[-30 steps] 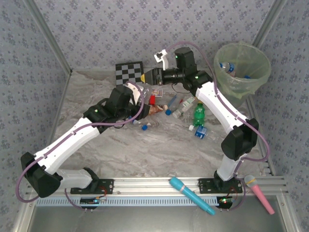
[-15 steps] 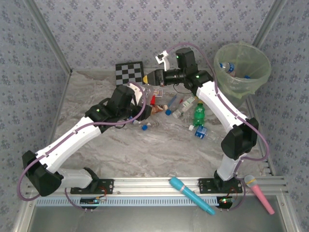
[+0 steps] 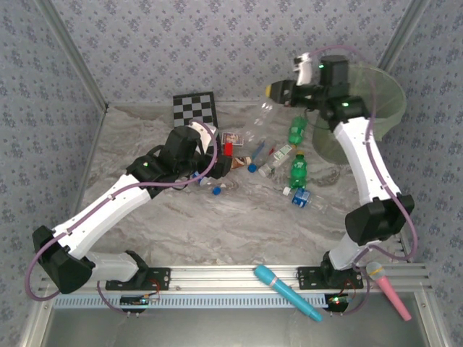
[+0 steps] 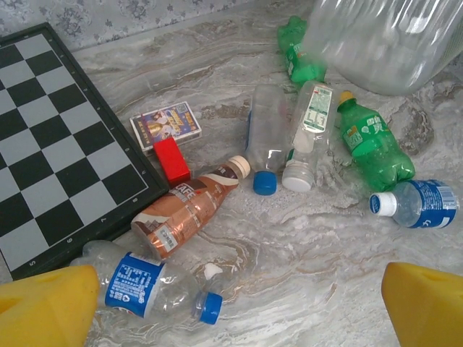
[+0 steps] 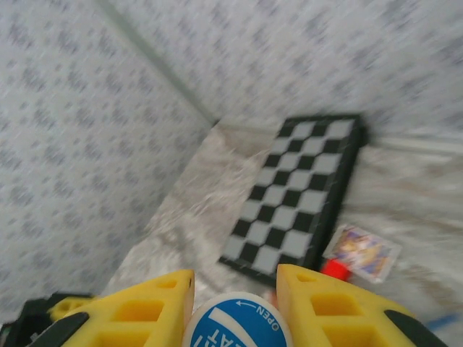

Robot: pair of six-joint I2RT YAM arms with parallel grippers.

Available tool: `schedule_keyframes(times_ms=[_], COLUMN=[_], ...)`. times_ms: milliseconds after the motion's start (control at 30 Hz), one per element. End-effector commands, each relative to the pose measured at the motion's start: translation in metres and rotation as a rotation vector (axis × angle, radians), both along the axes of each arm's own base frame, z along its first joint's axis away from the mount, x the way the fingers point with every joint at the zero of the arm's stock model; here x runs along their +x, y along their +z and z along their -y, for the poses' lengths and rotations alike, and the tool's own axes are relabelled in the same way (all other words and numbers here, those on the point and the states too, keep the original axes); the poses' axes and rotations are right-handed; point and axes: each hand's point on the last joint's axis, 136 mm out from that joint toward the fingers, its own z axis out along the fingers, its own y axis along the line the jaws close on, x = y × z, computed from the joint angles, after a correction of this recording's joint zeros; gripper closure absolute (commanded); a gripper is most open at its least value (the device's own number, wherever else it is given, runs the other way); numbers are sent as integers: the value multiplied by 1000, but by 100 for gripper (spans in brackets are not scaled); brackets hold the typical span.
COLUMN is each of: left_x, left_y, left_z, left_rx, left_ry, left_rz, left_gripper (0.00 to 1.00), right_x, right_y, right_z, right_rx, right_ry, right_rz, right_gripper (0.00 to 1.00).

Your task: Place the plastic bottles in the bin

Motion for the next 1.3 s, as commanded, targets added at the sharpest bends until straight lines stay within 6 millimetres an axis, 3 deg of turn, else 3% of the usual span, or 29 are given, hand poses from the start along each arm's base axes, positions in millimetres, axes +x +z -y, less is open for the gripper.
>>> schedule_keyframes(times_ms=[0, 167, 267, 467, 667, 700, 867, 967, 1133, 1267], left_x=[2, 3, 4, 6, 6, 6, 6, 6, 7, 9], left_y=[27, 25, 24, 21, 21, 22, 21, 19, 14, 14], left_z=[-2, 0, 3, 7, 8, 8, 7, 6, 3, 1], left_rx=[-54, -56, -61, -48, -48, -50, -52, -57, -64, -76], left_ry=[22, 18, 12, -7, -13, -15, -10, -5, 6, 11], left_rz=[58, 61, 63, 60, 65, 66, 69, 70, 66, 66], left_gripper=[0, 0, 0, 0, 0, 0, 0, 0, 0, 0], right_x=[-5, -2, -7, -17, -20, -18, -9, -2, 19, 47], right_y=[38, 63, 70, 75, 72, 77, 67, 62, 62, 60], right_z=[58, 155, 200, 260, 306, 311, 331, 334, 317, 300], right_rx=[-76, -230, -333, -502, -631, -653, -750, -763, -793, -846], right_ry=[-171, -515, -697, -924, -1082, -1108, -1168, -1183, -1182, -1168], right_rz=[100, 170, 197, 219, 213, 239, 237, 261, 341, 421], right_gripper=[70, 70, 70, 68, 68, 68, 68, 68, 69, 69])
